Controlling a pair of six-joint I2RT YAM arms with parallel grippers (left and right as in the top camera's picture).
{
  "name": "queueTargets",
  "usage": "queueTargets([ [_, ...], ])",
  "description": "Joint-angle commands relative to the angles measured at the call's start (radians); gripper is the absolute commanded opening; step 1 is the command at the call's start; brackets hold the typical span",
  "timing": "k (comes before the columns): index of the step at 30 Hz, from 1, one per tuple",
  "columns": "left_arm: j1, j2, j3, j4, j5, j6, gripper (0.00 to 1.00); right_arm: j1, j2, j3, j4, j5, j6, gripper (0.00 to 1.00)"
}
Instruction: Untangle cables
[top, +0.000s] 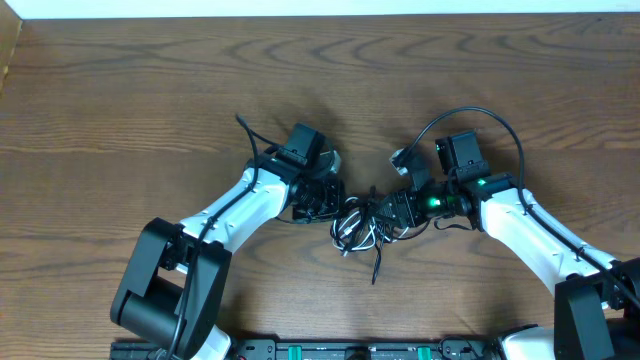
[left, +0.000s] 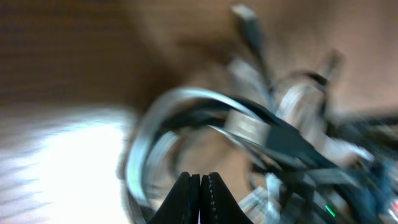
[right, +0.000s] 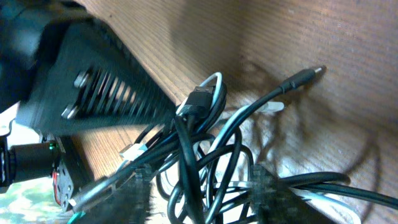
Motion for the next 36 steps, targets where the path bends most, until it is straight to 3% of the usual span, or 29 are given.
queueTargets([
  [1, -0.015, -0.008, 0.024, -0.01, 0.192, 0.098, 0.08, -0.013, 0.003, 0.0, 0.037, -0.06, 0.075, 0.57],
  [6, -0.076, -0.008, 0.024, -0.013, 0.126, 0.111, 0.08, -0.032, 0.003, 0.0, 0.071, -0.062, 0.15, 0.7],
  [11, -0.117, -0.006, 0.011, -0.009, -0.064, -0.006, 0.08, -0.034, 0.003, 0.0, -0.018, -0.05, 0.159, 0.74],
  [19, -0.127, -0.006, 0.01, 0.083, -0.141, -0.062, 0.12, -0.034, 0.003, 0.0, -0.141, 0.042, 0.128, 0.54],
  [24, -0.127, -0.006, 0.01, 0.087, -0.211, -0.117, 0.13, -0.034, 0.003, 0.0, -0.167, -0.007, 0.128, 0.01],
  [32, -0.126, -0.006, 0.01, -0.025, -0.187, -0.061, 0.13, -0.04, 0.003, 0.0, -0.158, -0.146, 0.069, 0.01],
  [36, -0.126, -0.006, 0.01, -0.066, 0.0, 0.039, 0.14, -0.068, 0.003, 0.0, -0.153, -0.15, 0.068, 0.01],
])
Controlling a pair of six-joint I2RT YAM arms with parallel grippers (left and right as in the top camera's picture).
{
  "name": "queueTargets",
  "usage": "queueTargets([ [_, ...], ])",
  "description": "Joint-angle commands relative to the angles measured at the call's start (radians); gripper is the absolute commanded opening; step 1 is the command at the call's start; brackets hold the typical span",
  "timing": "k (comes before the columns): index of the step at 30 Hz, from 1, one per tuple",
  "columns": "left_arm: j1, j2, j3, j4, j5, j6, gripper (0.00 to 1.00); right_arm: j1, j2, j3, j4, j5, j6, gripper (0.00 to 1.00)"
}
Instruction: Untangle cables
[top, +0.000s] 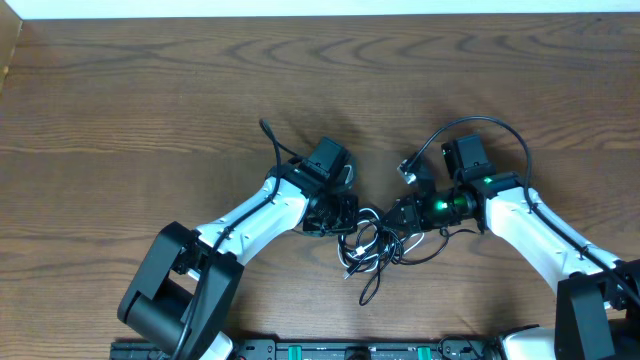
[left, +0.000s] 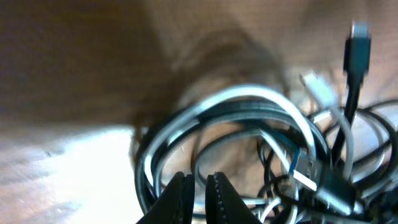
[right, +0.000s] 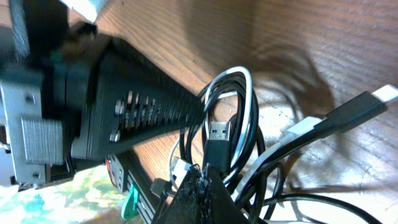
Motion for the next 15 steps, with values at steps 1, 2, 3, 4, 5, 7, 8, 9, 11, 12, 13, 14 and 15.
queueTargets([
  [1, 0.0, -0.006, 0.01, -0.015, 0.22, 0.132, 0.13, -0.039, 0.003, 0.0, 0.006, -0.039, -0.029, 0.01],
  [2, 0.0, -0.006, 0.01, -0.014, 0.285, 0.16, 0.14, -0.053, 0.003, 0.0, 0.01, -0.04, -0.029, 0.01],
  [3, 0.0, -0.006, 0.01, -0.014, 0.316, 0.167, 0.14, -0.068, 0.003, 0.0, 0.014, -0.04, -0.029, 0.01],
  [4, -0.001, -0.006, 0.01, -0.014, 0.323, 0.166, 0.14, -0.089, 0.003, 0.0, 0.016, -0.04, -0.02, 0.01],
  [5, -0.001, -0.006, 0.01, -0.014, 0.322, 0.166, 0.13, -0.107, 0.003, 0.0, 0.017, -0.04, -0.014, 0.01],
  [7, -0.001, -0.006, 0.009, -0.014, 0.322, 0.166, 0.13, -0.141, 0.003, 0.0, 0.013, -0.039, -0.01, 0.01],
  [8, -0.001, -0.006, 0.009, -0.015, 0.323, 0.166, 0.15, -0.158, 0.003, 0.0, -0.001, -0.039, -0.01, 0.01],
  [9, -0.001, -0.006, 0.009, -0.016, 0.323, 0.166, 0.17, -0.164, 0.003, 0.0, -0.013, -0.039, -0.011, 0.01],
  [11, -0.001, -0.006, 0.009, -0.028, 0.322, 0.166, 0.22, -0.166, 0.003, 0.0, -0.047, -0.039, -0.024, 0.31],
  [12, -0.001, -0.006, 0.009, -0.035, 0.321, 0.166, 0.23, -0.161, 0.003, 0.0, -0.063, -0.039, -0.036, 0.36],
  [13, -0.001, -0.006, 0.009, -0.043, 0.318, 0.166, 0.23, -0.156, 0.003, 0.0, -0.08, -0.039, -0.053, 0.39],
  [14, -0.001, -0.006, 0.009, -0.056, 0.313, 0.166, 0.23, -0.147, 0.003, 0.0, -0.099, -0.036, -0.067, 0.42],
  [15, -0.001, -0.006, 0.009, -0.067, 0.311, 0.166, 0.23, -0.138, 0.003, 0.0, -0.113, -0.03, -0.072, 0.43],
])
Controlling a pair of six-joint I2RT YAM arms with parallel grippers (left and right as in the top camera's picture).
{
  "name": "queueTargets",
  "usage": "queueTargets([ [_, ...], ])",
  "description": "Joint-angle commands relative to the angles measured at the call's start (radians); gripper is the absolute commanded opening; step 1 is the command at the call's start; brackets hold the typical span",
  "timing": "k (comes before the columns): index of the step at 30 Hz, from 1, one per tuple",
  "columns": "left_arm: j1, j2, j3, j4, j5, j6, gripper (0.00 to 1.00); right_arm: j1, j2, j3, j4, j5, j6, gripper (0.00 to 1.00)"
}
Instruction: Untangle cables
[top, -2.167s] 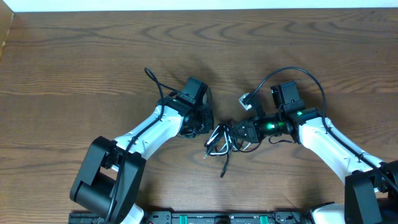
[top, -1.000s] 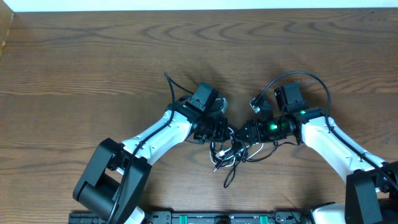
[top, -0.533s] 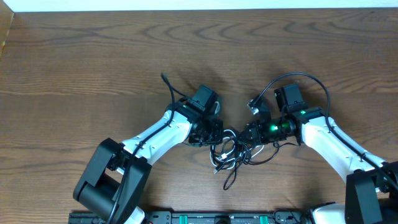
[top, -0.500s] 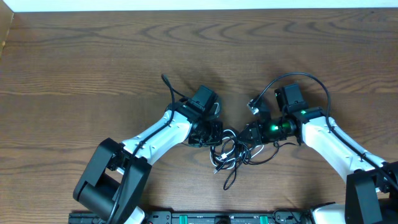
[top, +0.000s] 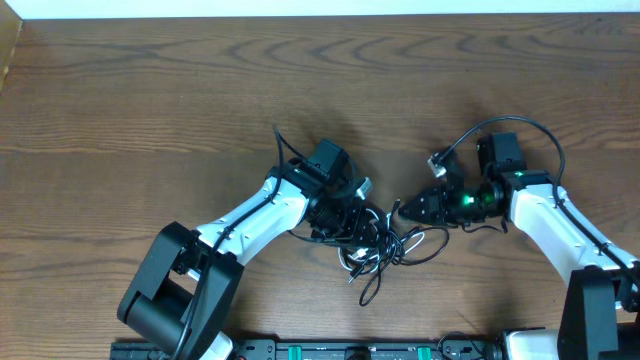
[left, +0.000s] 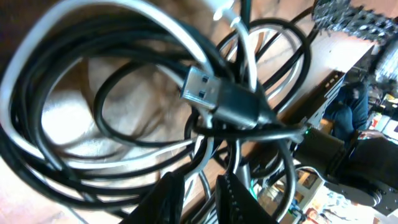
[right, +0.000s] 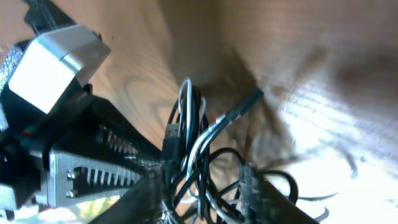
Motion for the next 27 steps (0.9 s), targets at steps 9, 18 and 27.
queueTargets([
  [9, -0.029, -0.005, -0.009, -0.06, -0.055, 0.024, 0.23, 0.093, 0.003, -0.001, -0.066, 0.02, -0.047, 0.42],
  [18, -0.074, -0.005, -0.018, -0.024, -0.227, -0.083, 0.23, 0.133, 0.003, -0.003, -0.063, 0.043, -0.043, 0.41],
  [27, -0.076, -0.005, -0.02, 0.045, -0.238, -0.09, 0.22, 0.157, 0.003, -0.007, -0.062, 0.132, -0.02, 0.3],
])
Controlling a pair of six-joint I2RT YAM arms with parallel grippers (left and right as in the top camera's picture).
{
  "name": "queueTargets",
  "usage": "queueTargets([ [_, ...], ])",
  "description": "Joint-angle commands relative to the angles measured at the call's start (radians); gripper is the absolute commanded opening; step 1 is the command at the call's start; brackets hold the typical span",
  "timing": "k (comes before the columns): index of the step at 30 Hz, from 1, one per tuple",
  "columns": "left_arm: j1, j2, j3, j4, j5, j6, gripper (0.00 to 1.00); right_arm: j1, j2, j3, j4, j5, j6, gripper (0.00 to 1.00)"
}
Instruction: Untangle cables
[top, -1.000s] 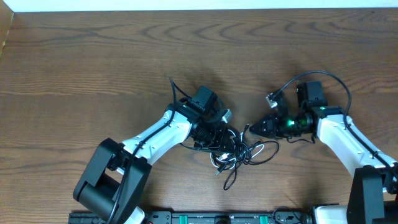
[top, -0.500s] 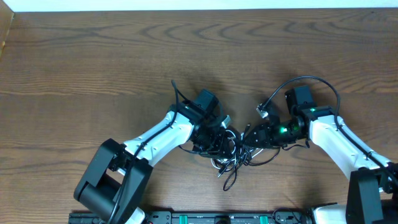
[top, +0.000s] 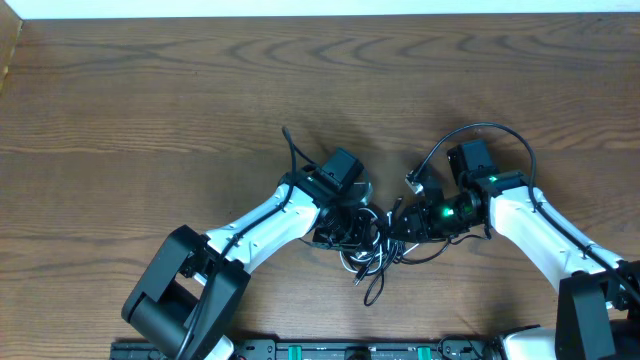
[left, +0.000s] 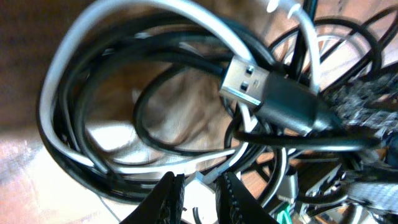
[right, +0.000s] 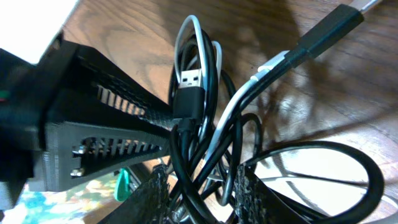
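A knot of black and white cables lies on the wooden table between my two arms. My left gripper is at the knot's left edge. In the left wrist view this gripper is open just over the coils, with a black USB plug and a white cable ahead of it. My right gripper is at the knot's right edge. In the right wrist view it is open with several black strands crossing between its fingers. A USB plug stands above them.
One black cable loop arches over the right wrist. A loose black tail trails toward the table's near edge. Bare wooden table lies all around. The left gripper's ribbed black finger fills the left of the right wrist view.
My right gripper was drawn back to the right of the knot. It is now in the knot again, open around several strands. The left gripper stays open at the coils, shifted slightly right.
At first both grippers were pressed into the knot with their jaws together. Later the left jaws showed a small gap and the knot sat a little lower and to the right. Then both were open and the right one was drawn back. Now it is back among the cables.
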Motion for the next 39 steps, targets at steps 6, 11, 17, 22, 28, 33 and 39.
queueTargets([
  [6, -0.01, -0.005, -0.021, 0.04, -0.122, -0.055, 0.2, 0.023, 0.003, -0.007, 0.037, 0.043, 0.035, 0.01],
  [11, -0.018, -0.005, -0.021, 0.085, -0.134, -0.093, 0.18, 0.023, 0.003, -0.007, 0.044, -0.027, 0.037, 0.01],
  [17, -0.012, -0.008, -0.021, 0.177, -0.085, -0.044, 0.15, 0.023, 0.003, -0.007, 0.045, -0.103, 0.003, 0.01],
  [22, 0.024, -0.039, -0.02, 0.187, 0.121, 0.169, 0.15, 0.008, 0.003, -0.007, 0.06, -0.107, 0.002, 0.01],
  [28, 0.039, -0.065, -0.02, 0.17, 0.145, 0.291, 0.17, -0.015, 0.003, -0.007, 0.092, -0.138, 0.0, 0.01],
  [33, 0.019, -0.065, -0.02, 0.17, 0.145, 0.344, 0.34, -0.015, 0.003, -0.007, 0.093, -0.145, 0.0, 0.01],
  [39, -0.023, -0.065, -0.02, 0.169, 0.145, 0.399, 0.39, -0.015, 0.003, -0.007, 0.106, -0.182, 0.0, 0.01],
])
